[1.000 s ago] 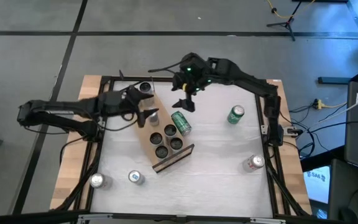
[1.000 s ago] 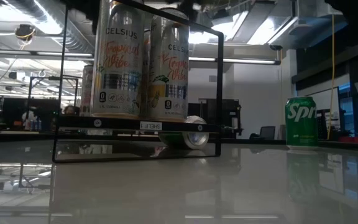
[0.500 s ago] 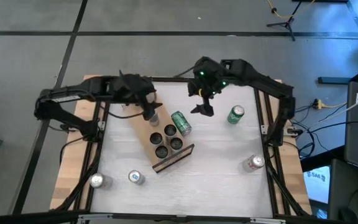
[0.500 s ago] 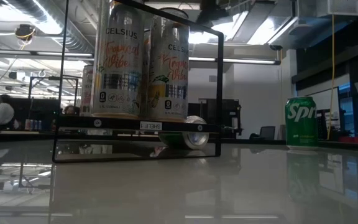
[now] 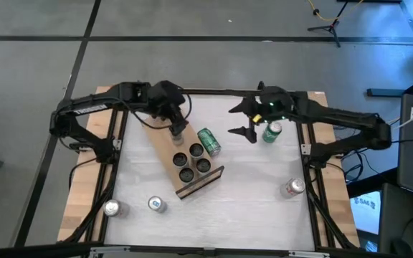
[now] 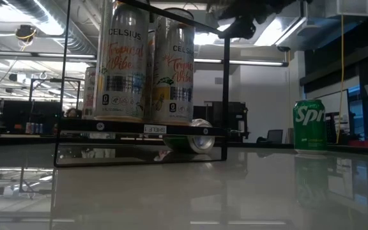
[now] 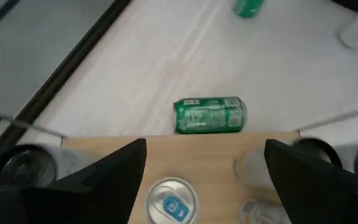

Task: Place canned beverage on shelf
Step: Put the white blue soda can on the shelf

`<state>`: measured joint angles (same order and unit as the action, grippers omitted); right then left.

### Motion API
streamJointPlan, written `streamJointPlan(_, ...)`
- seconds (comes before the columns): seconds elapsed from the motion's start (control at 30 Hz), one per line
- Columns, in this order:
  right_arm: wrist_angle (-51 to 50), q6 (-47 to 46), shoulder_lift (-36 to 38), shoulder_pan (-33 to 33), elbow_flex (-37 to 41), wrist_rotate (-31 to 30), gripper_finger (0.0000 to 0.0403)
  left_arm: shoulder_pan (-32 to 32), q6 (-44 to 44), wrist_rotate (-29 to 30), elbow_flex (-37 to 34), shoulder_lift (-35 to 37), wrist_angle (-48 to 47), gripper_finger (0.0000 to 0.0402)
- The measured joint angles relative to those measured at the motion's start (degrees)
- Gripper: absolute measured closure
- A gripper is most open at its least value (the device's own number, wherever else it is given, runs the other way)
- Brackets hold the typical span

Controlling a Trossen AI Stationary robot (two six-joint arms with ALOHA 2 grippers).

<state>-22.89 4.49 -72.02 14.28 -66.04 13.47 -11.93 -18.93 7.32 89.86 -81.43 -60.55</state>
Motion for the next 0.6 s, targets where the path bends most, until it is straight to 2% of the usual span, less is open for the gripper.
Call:
streamJointPlan(0.2,13.7,-0.1,3.5,0.0,8.8,0.0,0.0023,-4.4,-9.2,-2.7,0.0,0.0,-2.9,0.0086)
streamJointPlan(0.47,15.5,-0.2,0.7,0.0,10.3,0.3,0.0023,-5.6,-17.1,-3.3,0.0,-1.4,-10.4,0.0086)
streamJointPlan(0.6,15.5,0.2,-0.4,0.0,10.3,0.7,0.0023,-4.9,-18.1,-4.7,-0.1,-3.0,-11.9,0.0086)
